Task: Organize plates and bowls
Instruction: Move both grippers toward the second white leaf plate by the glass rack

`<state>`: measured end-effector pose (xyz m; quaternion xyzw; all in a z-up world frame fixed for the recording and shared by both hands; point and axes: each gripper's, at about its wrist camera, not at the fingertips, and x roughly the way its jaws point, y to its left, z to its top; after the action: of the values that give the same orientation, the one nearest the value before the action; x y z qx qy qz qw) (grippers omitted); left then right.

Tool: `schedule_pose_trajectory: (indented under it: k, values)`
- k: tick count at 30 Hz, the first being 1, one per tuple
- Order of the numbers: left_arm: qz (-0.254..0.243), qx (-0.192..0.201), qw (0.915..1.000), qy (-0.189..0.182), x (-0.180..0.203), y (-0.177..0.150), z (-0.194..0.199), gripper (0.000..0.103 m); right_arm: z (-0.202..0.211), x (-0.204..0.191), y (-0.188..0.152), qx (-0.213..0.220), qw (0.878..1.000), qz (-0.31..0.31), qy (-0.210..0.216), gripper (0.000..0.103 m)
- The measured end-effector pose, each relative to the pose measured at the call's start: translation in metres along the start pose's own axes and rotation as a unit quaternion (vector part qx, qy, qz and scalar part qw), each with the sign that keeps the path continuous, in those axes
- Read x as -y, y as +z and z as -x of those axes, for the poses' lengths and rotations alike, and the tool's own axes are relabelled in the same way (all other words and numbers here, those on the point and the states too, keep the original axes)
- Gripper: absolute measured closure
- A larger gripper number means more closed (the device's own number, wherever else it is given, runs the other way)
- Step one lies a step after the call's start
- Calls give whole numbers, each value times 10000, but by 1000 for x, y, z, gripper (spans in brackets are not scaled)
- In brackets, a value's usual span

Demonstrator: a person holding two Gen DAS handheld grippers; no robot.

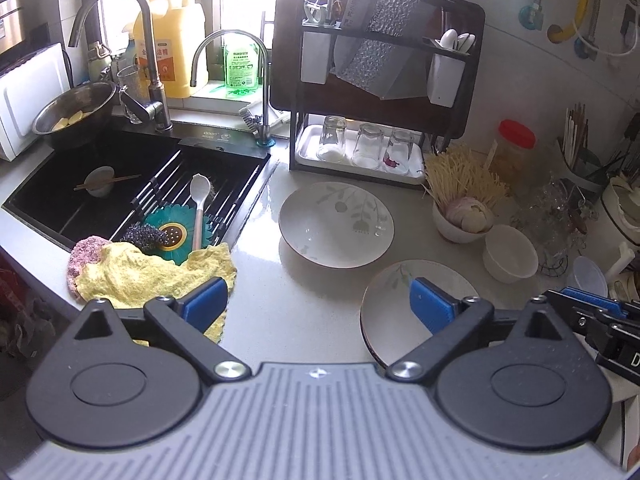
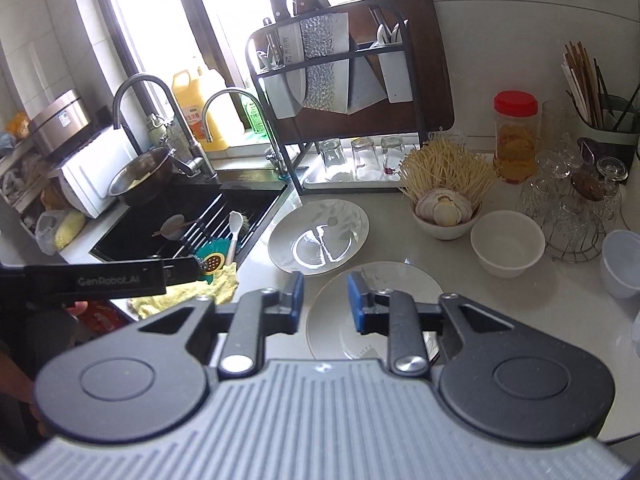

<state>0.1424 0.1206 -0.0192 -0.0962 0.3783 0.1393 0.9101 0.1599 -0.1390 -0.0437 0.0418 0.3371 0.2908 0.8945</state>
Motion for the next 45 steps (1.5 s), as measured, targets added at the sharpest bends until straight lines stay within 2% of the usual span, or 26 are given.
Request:
schedule_pose_trajectory:
  k: [4, 6, 8, 12, 16, 23, 32, 36, 45]
  values:
    - [-79, 20, 10000, -26, -4, 3, 7, 3, 1, -8, -1, 45, 10000, -24, -32, 64]
    - [-129, 14, 9999, -48, -5, 8, 12, 3, 2, -10, -1, 75, 9999, -74, -63, 41]
    - [-170, 66, 9998, -70, -6, 13, 20, 2, 2, -11, -2, 104, 9999, -135, -8, 35]
    - [-181, 93, 9997, -162, -6, 29, 35, 1, 1, -14, -1, 22, 9998, -218, -24, 36]
    - [-422, 94, 9989, -180, 2, 43, 52, 1, 2, -16, -1, -19, 9997, -219, -113, 36]
    - [-520, -243, 9964, -621, 12, 71, 81, 1, -1, -6, 3, -104, 9989, -352, -284, 36]
    - [-658, -417, 9919, -1001, 44, 108, 115, 1, -16, 12, 16, -198, 9985, -419, -304, 36]
    - [-430, -610, 9924, -975, 47, 118, 114, 1, -27, 20, 21, -298, 9984, -412, -227, 36]
    - [36, -855, 9952, -481, 47, 136, 85, 1, -55, 37, 31, -547, 9978, -361, 45, 36]
